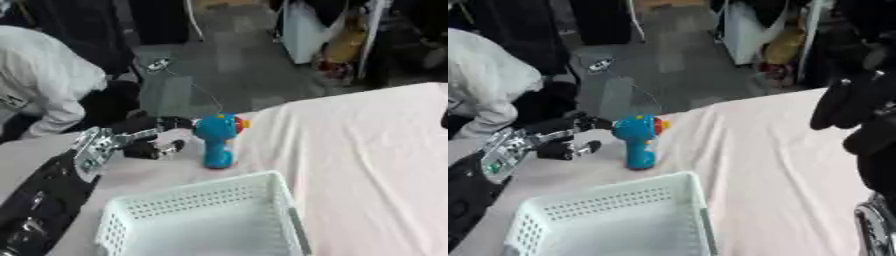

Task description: Pick up objects on the table and place them in the box.

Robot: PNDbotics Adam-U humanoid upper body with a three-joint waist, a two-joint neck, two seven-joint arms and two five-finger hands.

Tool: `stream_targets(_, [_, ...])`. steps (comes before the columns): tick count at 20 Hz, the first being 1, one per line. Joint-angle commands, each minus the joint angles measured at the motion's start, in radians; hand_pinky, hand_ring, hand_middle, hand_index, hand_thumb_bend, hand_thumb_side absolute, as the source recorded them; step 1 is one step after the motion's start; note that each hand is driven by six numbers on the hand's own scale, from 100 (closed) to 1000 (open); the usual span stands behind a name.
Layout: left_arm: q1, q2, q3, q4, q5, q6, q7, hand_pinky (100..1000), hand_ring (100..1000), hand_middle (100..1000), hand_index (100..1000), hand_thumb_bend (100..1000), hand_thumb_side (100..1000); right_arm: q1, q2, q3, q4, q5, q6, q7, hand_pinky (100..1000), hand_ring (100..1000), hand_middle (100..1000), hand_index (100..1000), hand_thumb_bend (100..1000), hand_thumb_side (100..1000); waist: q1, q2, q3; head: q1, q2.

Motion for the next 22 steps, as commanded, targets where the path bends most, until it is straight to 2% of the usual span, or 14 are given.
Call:
stream_targets(1, [-0.02,0.024,0.013,-0.011,-0.016,-0.064,-0.034,1000,1000,1000,1000,959,1000,-0.019,0.003,0.002,-0.012,-0.005,0.001,0.006,325,424,444,495,100,1000,-0.002,-0.01,-0.004,0.009,-0.016])
stream_targets(9, [-0.022,0.025,0.018,0.01,-0.029,-0.099,-0.034,1000,1000,1000,1000,985,1000,-0.026,0.002,0.001,-0.012,-0.008,-0.001,0.013,325,423,443,495,100,1000,-0.002,0.003,-0.013,0.01,-0.021])
stream_targets(14, [-0.024,0.031,0.021,0.017,-0.04,-0.094,-0.032,1000,1000,1000,1000,983,1000,-0.026,-0.001,0.001,-0.012,-0.009,-0.002,0.015,325,423,443,495,100,1000,-0.003,0.004,-0.011,0.012,-0.02])
stream_targets(22, [-0.025,0.049,0.037,0.032,-0.062,-0.069,-0.027,1000,1000,1000,1000,977,1000,-0.017,-0.003,0.001,-0.012,-0.011,-0.001,0.017,325,423,443,495,100,1000,-0.001,-0.002,-0.007,0.016,-0.036])
